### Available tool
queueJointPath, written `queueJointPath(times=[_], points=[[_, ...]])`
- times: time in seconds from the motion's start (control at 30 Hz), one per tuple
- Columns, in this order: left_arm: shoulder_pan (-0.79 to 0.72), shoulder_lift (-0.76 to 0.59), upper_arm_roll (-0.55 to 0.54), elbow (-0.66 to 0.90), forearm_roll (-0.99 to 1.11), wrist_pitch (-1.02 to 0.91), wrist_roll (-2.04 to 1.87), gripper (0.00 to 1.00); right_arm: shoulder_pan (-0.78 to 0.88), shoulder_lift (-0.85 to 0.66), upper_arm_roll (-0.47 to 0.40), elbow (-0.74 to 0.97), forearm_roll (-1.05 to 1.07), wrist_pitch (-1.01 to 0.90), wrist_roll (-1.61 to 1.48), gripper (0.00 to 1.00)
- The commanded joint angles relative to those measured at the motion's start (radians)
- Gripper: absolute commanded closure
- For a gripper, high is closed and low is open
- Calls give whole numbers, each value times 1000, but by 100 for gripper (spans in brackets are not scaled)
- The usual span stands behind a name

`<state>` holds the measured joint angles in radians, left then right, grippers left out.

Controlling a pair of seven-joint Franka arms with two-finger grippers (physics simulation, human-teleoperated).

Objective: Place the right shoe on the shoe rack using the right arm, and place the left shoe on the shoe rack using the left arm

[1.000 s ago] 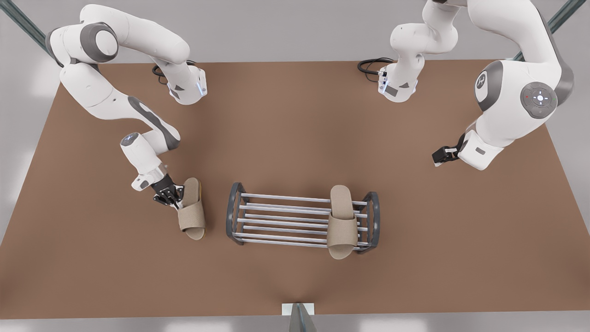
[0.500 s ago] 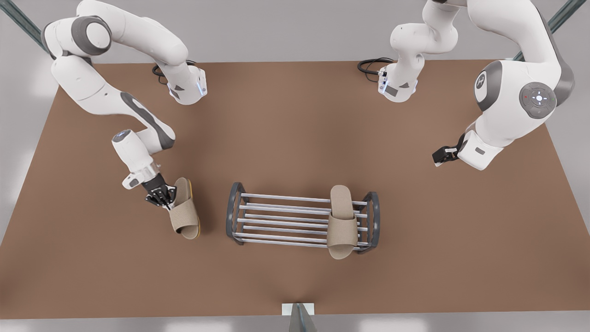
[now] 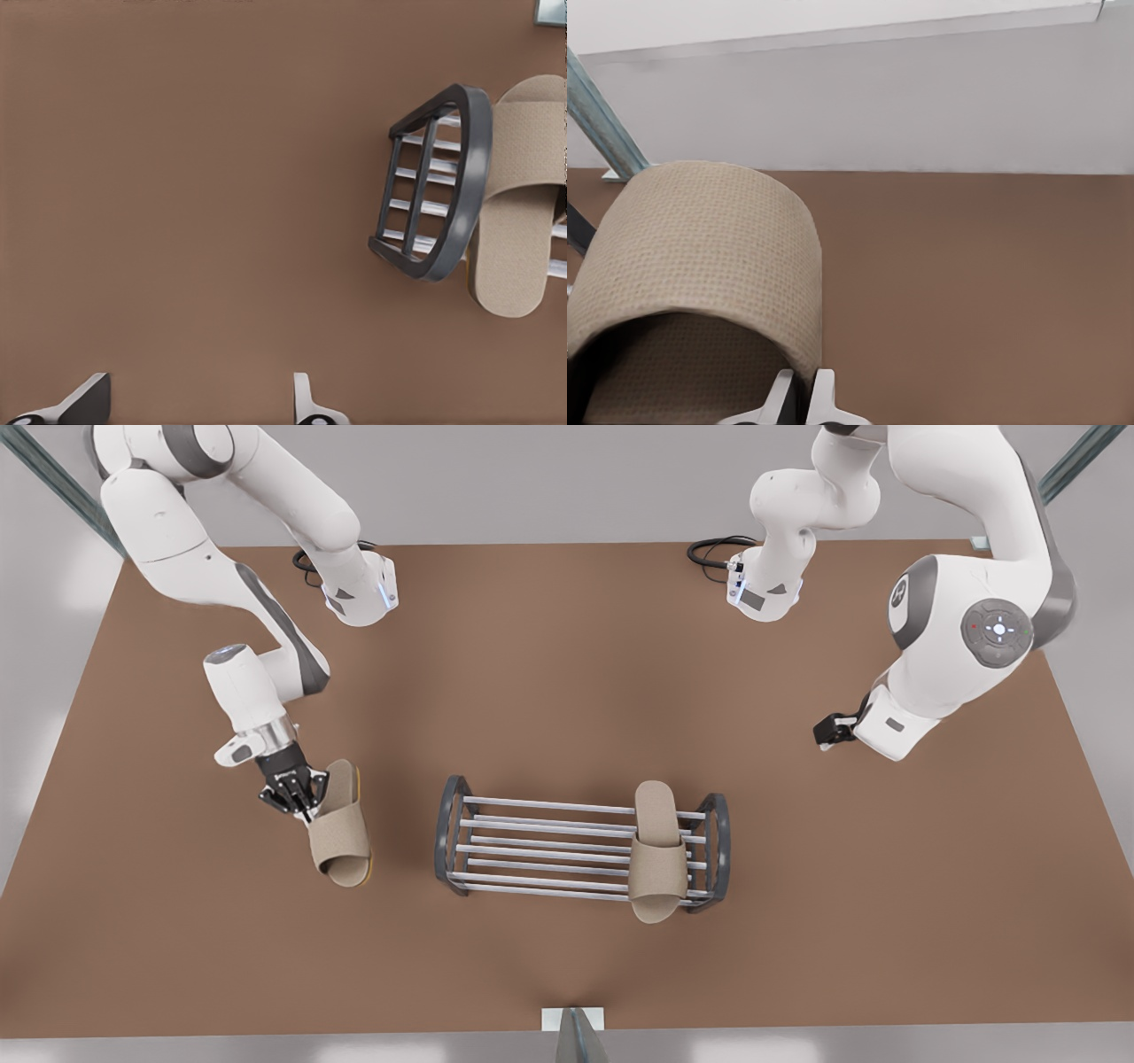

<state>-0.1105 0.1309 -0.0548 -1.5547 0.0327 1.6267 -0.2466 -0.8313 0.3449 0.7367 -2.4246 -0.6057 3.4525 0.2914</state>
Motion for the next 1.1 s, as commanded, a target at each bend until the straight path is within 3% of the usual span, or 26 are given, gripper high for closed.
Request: queueJointPath(times=[0.0, 0.1, 0.17, 0.23, 0.3, 0.5, 0.73, 1.0, 1.03, 1.07], points=[[-20, -2, -2, 1, 15, 13, -6, 0, -124, -18, 127, -5, 3, -127, 176, 79], [-6, 0, -5, 1, 16, 15, -5, 0, -501, -6, 501, -5, 1, -325, 176, 79], [-3, -7, -5, 2, 19, 15, -3, 0, -695, 9, 699, -14, 1, -432, 178, 79], [-3, -8, -5, 2, 21, 13, -3, 0, -926, 94, 940, -13, 3, -618, 179, 79], [-3, -7, -3, 2, 21, 13, -3, 0, -1032, 167, 1060, -11, 3, -745, 186, 79], [-5, -14, -8, 2, 21, 1, -3, 0, -1051, 247, 1222, -11, 3, -977, 344, 79], [-17, -30, -43, 2, 58, -8, -30, 0, -1016, 266, 1330, -2, 1, -1013, 521, 79], [-17, -30, -65, 2, 58, -18, -51, 0, -825, 97, 1313, 259, 4, -1053, 695, 79], [-17, -30, -65, 2, 58, -18, -51, 0, -779, 71, 1281, 291, 4, -1052, 712, 79], [-17, -30, -65, 2, 58, -19, -51, 0, -666, 62, 1195, 338, 4, -1056, 736, 79]])
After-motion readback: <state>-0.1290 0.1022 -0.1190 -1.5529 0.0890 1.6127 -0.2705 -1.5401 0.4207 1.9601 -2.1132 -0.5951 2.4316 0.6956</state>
